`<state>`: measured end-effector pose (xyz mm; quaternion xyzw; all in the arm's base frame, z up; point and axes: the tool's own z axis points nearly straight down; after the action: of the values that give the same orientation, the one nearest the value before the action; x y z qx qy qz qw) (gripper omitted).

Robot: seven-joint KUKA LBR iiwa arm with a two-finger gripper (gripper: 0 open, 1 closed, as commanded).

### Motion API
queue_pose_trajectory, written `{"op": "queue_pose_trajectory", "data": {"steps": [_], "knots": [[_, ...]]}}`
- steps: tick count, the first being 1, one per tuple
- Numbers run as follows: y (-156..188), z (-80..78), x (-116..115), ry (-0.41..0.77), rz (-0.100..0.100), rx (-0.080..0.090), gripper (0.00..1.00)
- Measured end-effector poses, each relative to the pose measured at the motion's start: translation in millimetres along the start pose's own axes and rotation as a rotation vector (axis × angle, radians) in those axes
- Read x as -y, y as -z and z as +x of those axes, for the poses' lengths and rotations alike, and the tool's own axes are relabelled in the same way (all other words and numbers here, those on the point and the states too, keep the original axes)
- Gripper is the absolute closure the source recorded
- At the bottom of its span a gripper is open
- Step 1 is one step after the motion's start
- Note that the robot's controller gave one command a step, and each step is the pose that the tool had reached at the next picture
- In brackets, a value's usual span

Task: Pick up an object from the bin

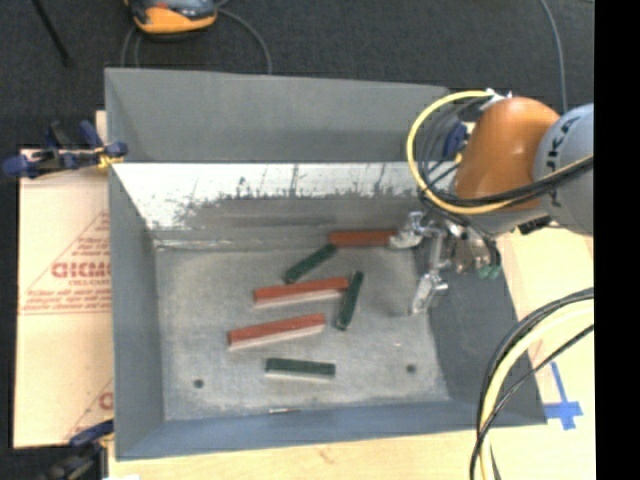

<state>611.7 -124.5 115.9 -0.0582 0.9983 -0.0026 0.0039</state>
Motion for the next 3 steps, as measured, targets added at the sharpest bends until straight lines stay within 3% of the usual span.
{"op": "queue_pose_trajectory", "data": {"steps": [1,2,3], "knots": [[26.9,-29.0,-64.0,0.174,-0.006,-0.002,0.00],[8.4,-26.1,-101.9,0.132,-0.006,-0.002,0.00],[-21.9,-44.4,-108.5,0.362,-0.007,0.002,0.00]]}}
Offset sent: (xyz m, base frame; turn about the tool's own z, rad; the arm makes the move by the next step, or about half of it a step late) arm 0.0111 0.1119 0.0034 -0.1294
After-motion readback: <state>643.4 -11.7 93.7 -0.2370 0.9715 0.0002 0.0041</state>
